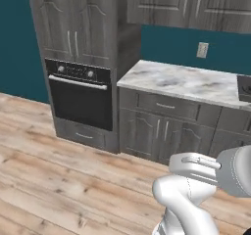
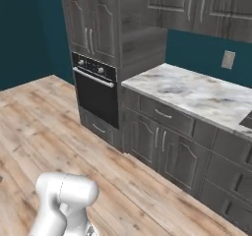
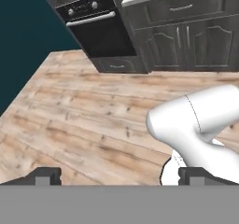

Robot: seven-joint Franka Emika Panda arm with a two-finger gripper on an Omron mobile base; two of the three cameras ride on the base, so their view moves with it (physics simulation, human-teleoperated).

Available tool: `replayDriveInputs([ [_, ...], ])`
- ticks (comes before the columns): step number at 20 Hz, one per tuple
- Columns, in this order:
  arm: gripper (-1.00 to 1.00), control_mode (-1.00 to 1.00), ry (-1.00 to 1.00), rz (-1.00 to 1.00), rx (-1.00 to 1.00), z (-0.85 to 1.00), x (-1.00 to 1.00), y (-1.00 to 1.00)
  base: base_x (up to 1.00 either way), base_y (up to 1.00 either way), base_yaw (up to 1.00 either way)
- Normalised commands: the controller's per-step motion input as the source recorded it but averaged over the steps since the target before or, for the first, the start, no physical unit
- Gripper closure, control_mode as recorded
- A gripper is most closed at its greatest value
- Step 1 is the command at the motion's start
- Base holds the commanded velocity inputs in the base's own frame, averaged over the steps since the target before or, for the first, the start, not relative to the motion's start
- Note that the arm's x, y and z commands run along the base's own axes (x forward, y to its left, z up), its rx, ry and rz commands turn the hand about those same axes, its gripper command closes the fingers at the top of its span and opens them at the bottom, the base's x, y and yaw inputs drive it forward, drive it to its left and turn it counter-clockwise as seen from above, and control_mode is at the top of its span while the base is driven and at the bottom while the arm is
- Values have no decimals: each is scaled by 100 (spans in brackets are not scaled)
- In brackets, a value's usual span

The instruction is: Move the pot and pan from the stove into the sink.

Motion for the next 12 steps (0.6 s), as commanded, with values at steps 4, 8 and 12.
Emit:
replayDriveInputs([
  [4,-100,100,0,0,0,0,0,0,13,-15,-44],
  [8,-100,100,0,0,0,0,0,0,14,-17,-43],
  [12,-100,100,0,0,0,0,0,0,16,-23,-41],
])
